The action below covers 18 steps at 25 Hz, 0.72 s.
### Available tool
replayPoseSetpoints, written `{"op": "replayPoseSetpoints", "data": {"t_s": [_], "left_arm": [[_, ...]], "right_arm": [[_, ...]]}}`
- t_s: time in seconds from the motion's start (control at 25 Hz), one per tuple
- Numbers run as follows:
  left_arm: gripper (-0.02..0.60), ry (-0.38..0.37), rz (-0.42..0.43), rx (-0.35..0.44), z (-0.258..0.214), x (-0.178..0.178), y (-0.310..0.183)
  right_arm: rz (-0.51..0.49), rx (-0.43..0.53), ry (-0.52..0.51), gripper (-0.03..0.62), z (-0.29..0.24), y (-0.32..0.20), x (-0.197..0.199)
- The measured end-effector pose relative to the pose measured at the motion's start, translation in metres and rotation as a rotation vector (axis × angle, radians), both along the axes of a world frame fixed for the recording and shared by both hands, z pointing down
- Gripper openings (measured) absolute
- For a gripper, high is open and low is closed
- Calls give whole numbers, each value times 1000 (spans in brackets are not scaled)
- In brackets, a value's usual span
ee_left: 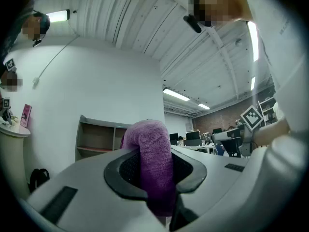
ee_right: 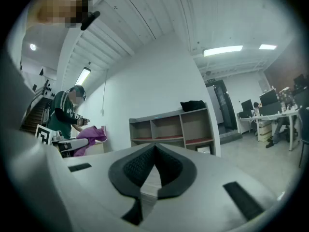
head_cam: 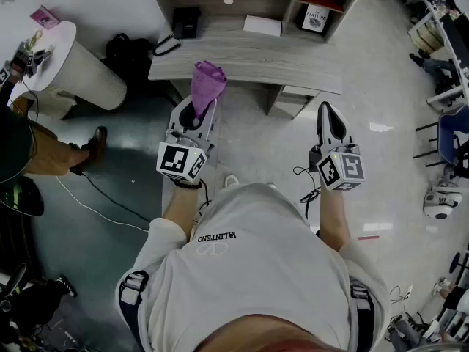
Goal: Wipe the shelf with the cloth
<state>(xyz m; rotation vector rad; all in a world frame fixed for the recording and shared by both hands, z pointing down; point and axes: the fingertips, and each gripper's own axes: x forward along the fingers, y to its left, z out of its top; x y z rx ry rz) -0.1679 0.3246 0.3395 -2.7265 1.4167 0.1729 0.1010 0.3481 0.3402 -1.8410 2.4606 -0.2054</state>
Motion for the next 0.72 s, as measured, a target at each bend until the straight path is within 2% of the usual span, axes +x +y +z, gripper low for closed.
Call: {"op": "replayPoseSetpoints", "data": {"t_s": [0.32, 0.52, 0.72], "left_arm": [[98, 10, 6, 2, 3, -8, -4], [98, 13, 11, 4, 4, -27, -9], [98, 27, 57, -8, 13, -35, -10]], "right_arm": [[-42, 33, -54, -2, -4, -2, -13], [-32, 28, -45, -2, -4, -7, -25], [-9, 38, -60, -2, -9, -13, -35]]}}
